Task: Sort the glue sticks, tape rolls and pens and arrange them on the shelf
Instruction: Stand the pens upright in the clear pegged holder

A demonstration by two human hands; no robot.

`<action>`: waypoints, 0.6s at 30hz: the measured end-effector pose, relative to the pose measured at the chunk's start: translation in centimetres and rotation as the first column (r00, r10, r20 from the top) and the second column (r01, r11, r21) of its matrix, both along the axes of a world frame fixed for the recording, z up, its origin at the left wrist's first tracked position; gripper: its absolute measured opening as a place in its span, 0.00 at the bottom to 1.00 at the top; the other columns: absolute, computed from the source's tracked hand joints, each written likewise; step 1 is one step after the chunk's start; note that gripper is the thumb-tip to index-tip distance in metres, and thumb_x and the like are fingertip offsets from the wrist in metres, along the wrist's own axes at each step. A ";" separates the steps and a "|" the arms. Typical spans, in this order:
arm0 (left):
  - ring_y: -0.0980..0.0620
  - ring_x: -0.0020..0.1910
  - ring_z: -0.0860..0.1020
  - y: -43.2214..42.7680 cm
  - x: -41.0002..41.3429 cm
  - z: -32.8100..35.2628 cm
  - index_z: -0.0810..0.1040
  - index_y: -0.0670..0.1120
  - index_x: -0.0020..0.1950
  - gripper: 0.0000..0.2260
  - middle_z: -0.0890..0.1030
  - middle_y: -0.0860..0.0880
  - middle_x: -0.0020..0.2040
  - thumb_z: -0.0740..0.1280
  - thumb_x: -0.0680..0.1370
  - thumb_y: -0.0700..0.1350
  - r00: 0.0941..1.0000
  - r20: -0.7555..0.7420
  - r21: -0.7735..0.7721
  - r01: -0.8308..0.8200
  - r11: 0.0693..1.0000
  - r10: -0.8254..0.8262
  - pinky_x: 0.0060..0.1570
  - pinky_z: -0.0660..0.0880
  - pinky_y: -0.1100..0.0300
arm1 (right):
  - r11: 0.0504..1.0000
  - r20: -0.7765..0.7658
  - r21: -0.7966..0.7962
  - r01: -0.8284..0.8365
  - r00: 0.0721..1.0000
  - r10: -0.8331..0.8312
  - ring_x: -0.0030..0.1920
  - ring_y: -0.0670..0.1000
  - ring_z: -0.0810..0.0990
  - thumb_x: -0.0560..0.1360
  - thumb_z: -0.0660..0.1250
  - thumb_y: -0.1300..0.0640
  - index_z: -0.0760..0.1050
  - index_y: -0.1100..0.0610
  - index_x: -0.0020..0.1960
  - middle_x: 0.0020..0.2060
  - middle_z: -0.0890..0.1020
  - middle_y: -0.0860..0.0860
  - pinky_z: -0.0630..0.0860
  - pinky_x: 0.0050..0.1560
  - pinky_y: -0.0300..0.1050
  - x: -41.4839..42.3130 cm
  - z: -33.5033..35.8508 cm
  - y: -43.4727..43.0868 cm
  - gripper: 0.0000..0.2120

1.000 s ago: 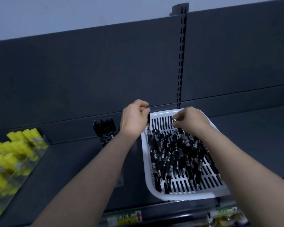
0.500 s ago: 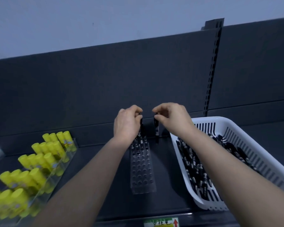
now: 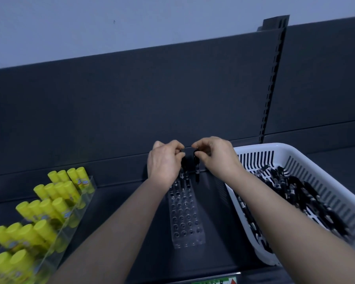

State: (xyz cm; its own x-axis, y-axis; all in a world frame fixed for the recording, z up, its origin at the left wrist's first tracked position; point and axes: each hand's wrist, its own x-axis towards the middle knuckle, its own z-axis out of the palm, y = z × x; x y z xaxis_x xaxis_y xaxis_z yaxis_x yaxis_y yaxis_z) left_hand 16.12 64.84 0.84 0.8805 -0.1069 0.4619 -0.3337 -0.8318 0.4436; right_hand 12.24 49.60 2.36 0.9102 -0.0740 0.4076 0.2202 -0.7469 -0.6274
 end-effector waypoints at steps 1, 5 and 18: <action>0.56 0.55 0.71 0.1 -0.1 -0.1 0.79 0.55 0.56 0.08 0.79 0.56 0.45 0.68 0.77 0.51 1.000 -0.007 0.027 0.004 1.000 -0.004 0.54 0.72 0.59 | 1.000 0.000 0.006 0.000 1.000 0.000 0.45 0.45 0.80 0.74 0.69 0.60 0.82 0.52 0.53 0.47 0.82 0.47 0.73 0.52 0.35 0.1 -0.1 0.0 0.09; 0.52 0.56 0.70 0.3 -0.7 -0.5 0.81 0.53 0.55 0.08 0.82 0.55 0.49 0.69 0.77 0.50 1.000 0.011 0.179 0.010 0.984 -0.012 0.55 0.72 0.54 | 0.999 0.017 0.050 -0.008 1.000 0.008 0.45 0.45 0.80 0.74 0.70 0.60 0.81 0.52 0.53 0.47 0.82 0.48 0.75 0.52 0.36 0.3 -0.2 0.3 0.09; 0.55 0.57 0.72 2.1 -1.6 -0.3 0.76 0.51 0.60 0.12 0.81 0.56 0.51 0.68 0.77 0.48 0.999 0.022 -0.008 -0.035 0.999 0.035 0.55 0.72 0.55 | 0.997 0.051 0.044 -0.070 0.996 0.068 0.45 0.46 0.80 0.74 0.70 0.61 0.78 0.52 0.57 0.43 0.80 0.45 0.76 0.53 0.43 1.4 -1.0 2.1 0.13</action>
